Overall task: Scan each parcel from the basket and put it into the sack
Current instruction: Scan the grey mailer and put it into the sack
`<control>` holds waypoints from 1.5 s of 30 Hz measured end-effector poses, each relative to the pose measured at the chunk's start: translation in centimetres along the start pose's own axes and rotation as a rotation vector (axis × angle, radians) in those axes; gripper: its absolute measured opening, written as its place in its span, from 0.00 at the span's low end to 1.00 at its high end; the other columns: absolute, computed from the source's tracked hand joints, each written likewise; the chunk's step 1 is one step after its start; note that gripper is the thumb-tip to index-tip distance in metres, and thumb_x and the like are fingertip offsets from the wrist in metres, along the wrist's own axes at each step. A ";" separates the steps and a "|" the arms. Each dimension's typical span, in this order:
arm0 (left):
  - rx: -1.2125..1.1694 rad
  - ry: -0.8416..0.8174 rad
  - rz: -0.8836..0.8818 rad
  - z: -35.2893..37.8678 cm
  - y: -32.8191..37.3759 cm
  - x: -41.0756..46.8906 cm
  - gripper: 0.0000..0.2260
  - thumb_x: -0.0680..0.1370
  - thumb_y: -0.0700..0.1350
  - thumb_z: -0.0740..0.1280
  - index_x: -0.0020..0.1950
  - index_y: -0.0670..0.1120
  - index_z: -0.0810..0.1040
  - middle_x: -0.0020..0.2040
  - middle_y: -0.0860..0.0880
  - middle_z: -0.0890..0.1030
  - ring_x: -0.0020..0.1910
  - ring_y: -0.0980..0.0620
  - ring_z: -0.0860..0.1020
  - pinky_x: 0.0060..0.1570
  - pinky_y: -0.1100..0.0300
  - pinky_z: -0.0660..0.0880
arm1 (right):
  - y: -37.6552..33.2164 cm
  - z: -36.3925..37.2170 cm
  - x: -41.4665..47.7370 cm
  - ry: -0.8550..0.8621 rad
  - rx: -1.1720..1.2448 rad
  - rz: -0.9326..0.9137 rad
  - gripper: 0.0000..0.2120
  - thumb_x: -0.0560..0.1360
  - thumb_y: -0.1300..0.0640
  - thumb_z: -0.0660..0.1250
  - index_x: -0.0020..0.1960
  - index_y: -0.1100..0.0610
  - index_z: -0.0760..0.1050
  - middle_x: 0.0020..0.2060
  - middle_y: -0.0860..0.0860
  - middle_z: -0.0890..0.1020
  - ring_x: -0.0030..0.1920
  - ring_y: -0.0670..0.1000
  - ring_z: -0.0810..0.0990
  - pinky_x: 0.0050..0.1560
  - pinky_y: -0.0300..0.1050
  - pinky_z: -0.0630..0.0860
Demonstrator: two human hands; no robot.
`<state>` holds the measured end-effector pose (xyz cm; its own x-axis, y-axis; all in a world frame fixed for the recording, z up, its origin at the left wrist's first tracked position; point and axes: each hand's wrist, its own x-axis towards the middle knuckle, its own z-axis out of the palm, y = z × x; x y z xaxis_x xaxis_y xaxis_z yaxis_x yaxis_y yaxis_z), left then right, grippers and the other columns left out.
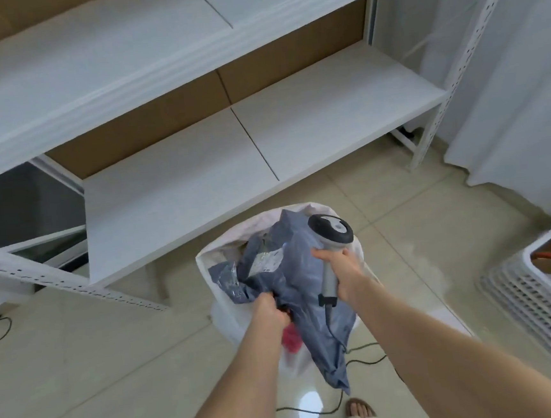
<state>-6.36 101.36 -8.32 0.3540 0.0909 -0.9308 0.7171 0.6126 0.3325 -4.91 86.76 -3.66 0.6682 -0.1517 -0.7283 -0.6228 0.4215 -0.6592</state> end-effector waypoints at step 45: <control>0.161 -0.110 0.451 -15.4 15.4 15.3 0.06 0.74 0.40 0.71 0.49 0.39 0.82 0.45 0.40 0.84 0.44 0.44 0.82 0.52 0.49 0.78 | 19.3 21.9 17.4 -0.329 -0.145 0.064 0.06 0.74 0.68 0.70 0.50 0.61 0.78 0.43 0.56 0.82 0.42 0.52 0.81 0.44 0.42 0.80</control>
<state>0.88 124.26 -19.75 0.7060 0.2303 -0.6697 0.5579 0.4015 0.7263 3.58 111.85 -24.97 0.7064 0.1765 -0.6855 -0.7032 0.2856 -0.6511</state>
